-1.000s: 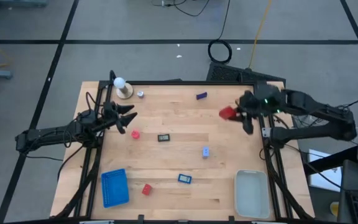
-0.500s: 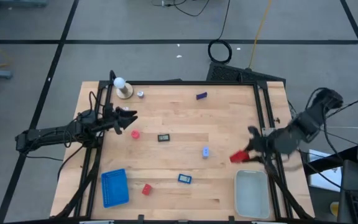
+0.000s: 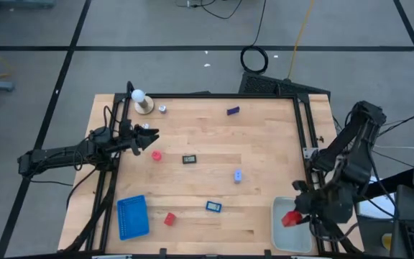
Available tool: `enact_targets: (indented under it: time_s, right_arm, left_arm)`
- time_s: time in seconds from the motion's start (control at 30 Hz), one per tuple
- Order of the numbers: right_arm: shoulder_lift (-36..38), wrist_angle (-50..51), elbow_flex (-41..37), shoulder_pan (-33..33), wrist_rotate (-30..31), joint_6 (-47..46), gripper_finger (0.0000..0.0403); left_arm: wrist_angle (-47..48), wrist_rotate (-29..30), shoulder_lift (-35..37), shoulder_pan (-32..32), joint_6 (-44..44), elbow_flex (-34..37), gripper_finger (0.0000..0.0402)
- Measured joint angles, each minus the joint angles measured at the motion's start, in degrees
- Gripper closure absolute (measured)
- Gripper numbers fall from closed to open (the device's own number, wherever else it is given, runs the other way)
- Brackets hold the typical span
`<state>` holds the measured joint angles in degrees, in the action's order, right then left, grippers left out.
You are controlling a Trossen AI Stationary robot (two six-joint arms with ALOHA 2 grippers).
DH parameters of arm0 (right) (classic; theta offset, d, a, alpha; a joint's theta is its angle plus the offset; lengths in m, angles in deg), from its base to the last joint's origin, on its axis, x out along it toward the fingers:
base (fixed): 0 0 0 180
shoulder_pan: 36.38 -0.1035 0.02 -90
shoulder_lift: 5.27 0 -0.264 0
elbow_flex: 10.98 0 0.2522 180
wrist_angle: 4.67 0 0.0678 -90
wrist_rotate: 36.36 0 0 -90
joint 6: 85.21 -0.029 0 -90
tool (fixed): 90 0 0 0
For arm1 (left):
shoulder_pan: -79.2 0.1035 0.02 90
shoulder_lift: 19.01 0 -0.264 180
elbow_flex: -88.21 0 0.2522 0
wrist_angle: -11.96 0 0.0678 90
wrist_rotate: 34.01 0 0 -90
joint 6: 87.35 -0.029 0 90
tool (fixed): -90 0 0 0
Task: Pick & Place Office items
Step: Put the top red charger adapter into the gray bin
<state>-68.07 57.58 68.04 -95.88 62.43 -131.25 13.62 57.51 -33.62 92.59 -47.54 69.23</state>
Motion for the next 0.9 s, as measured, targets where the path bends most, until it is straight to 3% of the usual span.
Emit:
enact_targets:
  time_s: [0.23,0.57,0.9]
  right_arm:
    - [-0.7,5.8,-0.6,-1.9,0.1,-7.5,0.0292]
    - [-0.8,6.6,-13.3,-1.3,-7.3,-17.2,0.0292]
    - [-0.8,3.1,-20.5,-1.2,-7.4,-19.3,0.0292]
  left_arm:
    - [0.0,0.0,0.0,0.0,0.9,0.0,0.0142]
    - [0.0,0.0,0.0,0.0,-0.6,0.0,0.0142]
    - [0.1,0.1,0.0,0.0,-2.7,0.0,0.0142]
